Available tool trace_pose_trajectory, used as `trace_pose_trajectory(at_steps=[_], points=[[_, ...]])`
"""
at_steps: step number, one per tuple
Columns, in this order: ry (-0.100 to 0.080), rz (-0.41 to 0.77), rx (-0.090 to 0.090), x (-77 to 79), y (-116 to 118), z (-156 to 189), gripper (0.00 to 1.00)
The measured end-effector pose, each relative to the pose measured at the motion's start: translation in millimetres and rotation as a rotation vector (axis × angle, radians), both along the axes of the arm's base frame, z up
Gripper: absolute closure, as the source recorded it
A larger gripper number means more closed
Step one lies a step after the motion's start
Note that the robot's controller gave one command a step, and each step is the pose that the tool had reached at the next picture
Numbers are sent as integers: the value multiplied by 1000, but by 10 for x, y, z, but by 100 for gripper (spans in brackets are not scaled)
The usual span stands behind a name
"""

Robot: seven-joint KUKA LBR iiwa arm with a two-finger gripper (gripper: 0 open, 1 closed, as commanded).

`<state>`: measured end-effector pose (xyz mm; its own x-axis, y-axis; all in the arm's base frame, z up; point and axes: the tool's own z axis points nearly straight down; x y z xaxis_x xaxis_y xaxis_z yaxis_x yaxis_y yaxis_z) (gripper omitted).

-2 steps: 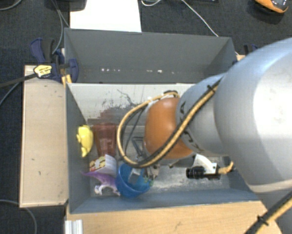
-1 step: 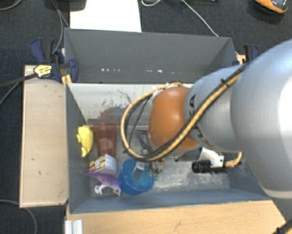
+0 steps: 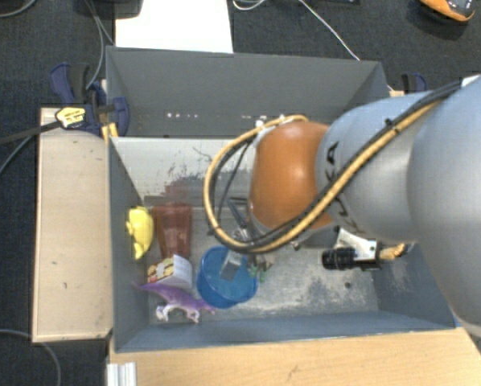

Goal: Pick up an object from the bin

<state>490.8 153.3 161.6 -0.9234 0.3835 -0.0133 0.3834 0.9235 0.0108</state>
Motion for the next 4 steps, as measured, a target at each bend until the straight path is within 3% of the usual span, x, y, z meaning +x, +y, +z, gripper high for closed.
trace_pose_trajectory(at_steps=[1,2,3,4], points=[[14,5,-5,-42,16,390,100],[7,4,-3,-38,20,1012,100],[-11,8,3,74,-33,932,100],[8,7,-3,61,-40,442,100]])
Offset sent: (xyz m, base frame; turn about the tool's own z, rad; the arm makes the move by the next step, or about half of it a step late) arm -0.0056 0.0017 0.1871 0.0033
